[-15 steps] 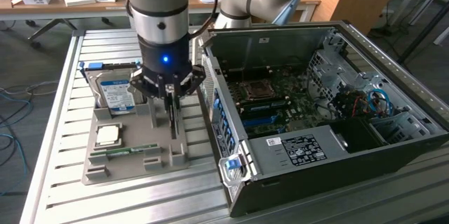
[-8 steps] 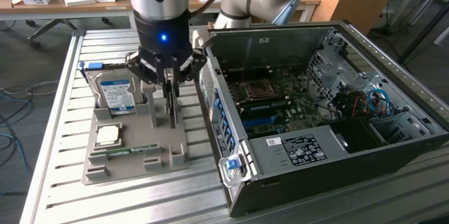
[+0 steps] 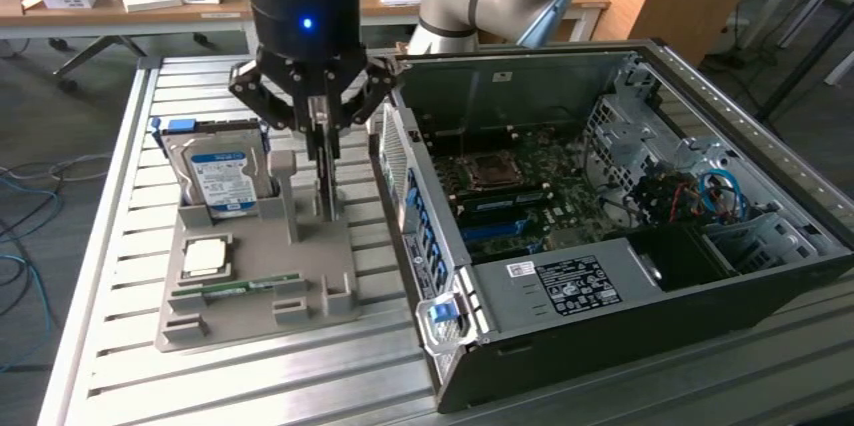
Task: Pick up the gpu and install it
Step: 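Pick up the gpu and move the gpu toward the slot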
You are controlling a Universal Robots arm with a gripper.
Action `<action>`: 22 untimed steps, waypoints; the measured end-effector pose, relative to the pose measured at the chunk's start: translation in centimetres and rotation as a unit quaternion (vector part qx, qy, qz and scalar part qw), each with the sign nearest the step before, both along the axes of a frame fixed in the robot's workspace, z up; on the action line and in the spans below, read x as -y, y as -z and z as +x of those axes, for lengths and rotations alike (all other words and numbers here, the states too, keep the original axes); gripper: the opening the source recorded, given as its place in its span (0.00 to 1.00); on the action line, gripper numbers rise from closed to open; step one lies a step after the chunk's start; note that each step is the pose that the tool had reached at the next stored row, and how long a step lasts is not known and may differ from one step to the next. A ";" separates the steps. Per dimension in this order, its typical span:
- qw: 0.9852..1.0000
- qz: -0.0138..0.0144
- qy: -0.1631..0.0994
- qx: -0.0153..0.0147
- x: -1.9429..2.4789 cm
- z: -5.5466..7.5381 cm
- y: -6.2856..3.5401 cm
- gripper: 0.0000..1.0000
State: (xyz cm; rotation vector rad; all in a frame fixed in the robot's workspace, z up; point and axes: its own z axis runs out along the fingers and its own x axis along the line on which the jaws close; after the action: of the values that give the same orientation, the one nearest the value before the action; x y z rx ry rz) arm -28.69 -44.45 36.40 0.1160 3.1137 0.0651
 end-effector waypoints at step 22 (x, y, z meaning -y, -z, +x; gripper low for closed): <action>1.000 0.000 0.000 0.000 -0.05 0.0 -6.26 0.26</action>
State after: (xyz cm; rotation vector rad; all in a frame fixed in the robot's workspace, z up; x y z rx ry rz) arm -28.67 -44.40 42.66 0.1160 3.1137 0.0666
